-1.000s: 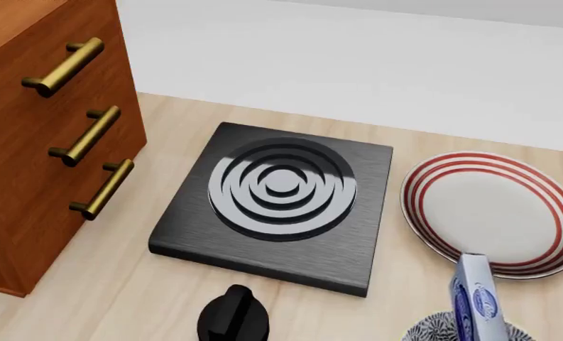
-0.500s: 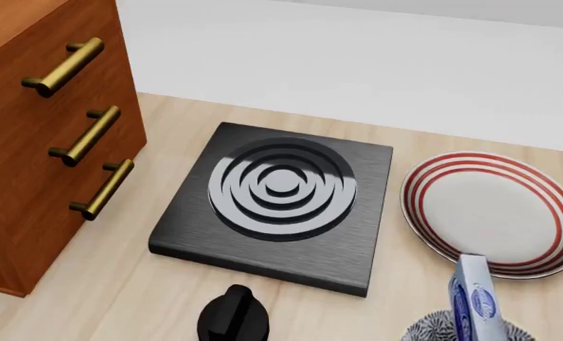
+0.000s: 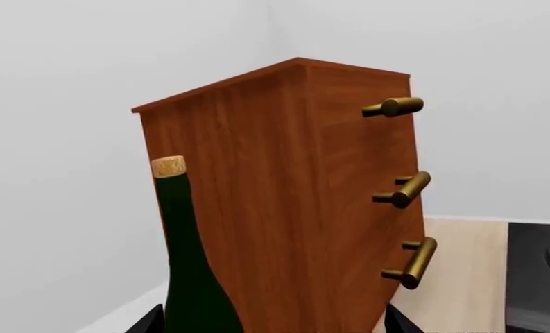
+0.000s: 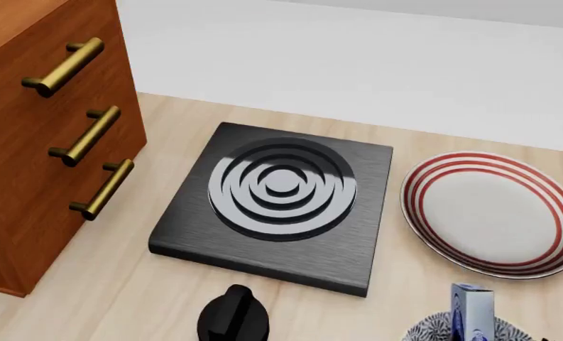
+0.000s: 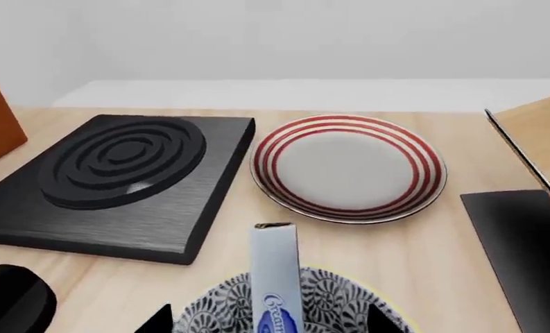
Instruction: Pick up the cream cheese and put it in the bowl.
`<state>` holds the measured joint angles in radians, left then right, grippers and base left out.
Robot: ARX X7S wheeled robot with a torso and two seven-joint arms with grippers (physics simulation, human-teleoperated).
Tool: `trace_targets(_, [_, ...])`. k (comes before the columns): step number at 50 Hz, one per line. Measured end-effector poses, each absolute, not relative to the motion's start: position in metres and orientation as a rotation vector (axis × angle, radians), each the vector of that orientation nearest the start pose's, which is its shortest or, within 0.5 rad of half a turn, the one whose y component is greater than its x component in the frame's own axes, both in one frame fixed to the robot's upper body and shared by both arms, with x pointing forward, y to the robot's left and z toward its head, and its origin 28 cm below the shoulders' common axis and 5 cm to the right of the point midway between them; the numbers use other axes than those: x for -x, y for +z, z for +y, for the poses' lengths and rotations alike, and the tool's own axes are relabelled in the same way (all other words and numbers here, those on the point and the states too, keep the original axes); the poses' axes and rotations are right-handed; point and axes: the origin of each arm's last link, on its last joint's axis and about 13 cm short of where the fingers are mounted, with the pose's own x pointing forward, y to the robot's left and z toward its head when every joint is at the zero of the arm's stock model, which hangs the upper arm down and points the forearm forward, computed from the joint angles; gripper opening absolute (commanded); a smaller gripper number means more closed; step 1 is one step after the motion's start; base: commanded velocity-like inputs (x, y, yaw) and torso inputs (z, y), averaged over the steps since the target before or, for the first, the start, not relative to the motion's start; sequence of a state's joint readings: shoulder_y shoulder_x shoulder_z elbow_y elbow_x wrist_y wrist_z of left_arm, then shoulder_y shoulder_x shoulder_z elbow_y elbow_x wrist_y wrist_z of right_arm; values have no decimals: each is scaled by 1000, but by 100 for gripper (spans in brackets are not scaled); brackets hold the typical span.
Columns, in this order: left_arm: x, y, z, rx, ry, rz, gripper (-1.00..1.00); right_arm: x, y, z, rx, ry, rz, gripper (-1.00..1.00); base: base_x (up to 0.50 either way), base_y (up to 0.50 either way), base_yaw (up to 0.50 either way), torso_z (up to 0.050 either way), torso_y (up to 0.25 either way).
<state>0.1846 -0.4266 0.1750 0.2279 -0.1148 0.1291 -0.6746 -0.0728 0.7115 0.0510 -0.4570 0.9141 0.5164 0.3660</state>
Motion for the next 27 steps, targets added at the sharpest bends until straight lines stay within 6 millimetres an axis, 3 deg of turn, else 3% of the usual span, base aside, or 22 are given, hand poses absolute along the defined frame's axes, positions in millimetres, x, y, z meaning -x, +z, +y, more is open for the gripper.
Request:
trace_targets(17, [-169,37,256,-197,395,-194,100,-153,139,-191,-27,-43,126,100,0,0,0,0,0])
trace_targets(27, [-168,38,256,-197,393,-196,100,-136,148,-184,-1,-28,71,100,0,0,0,0,0])
